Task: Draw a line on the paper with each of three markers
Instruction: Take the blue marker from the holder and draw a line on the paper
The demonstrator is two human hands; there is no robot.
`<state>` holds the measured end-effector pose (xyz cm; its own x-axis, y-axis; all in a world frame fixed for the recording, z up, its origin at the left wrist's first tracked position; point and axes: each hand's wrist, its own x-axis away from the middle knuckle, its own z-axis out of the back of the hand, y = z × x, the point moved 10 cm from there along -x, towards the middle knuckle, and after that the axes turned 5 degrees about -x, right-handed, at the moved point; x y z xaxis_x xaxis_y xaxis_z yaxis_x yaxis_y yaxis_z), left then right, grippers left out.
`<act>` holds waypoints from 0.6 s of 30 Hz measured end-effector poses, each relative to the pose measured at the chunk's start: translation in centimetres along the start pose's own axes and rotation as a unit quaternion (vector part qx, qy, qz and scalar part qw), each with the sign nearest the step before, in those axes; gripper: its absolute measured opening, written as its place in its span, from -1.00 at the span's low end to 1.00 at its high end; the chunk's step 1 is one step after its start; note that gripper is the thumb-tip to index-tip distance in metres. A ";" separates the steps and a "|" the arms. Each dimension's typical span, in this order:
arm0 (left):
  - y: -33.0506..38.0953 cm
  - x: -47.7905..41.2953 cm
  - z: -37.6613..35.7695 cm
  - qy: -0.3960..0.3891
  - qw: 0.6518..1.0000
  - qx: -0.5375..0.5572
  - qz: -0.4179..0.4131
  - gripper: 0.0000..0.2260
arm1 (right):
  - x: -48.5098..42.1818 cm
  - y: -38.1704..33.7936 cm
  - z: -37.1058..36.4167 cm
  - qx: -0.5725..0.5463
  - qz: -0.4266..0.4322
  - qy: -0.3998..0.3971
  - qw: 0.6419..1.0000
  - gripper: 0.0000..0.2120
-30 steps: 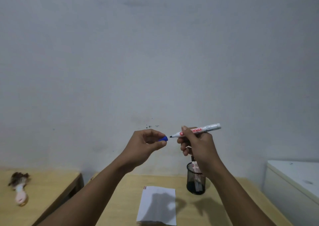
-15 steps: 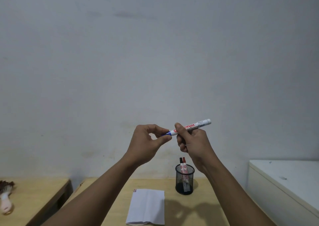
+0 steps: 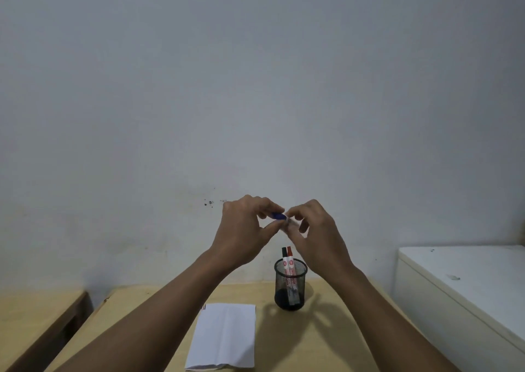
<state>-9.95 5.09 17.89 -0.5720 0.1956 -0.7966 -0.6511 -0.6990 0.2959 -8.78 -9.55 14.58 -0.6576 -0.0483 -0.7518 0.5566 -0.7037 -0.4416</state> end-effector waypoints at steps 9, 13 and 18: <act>-6.7 1.1 -10.2 -0.144 0.985 -0.056 0.081 -0.42 | -1.9 10.6 -2.2 -0.119 -0.144 0.016 0.982 -0.54; -10.0 3.2 -16.9 -0.260 0.950 -0.124 0.119 -0.18 | -1.9 14.3 -5.3 -0.081 -0.161 -0.023 0.983 -0.44; -12.5 4.4 -22.7 -0.334 0.920 -0.138 0.150 -0.03 | -1.6 18.2 -9.3 -0.041 -0.170 -0.082 0.981 -0.53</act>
<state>7.04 -0.92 -1.31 -0.9442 0.2807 -0.1722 -0.3156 -0.9206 0.2299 7.10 -15.75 3.17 -0.8816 0.0620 -0.4679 0.3248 -0.6397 -0.6966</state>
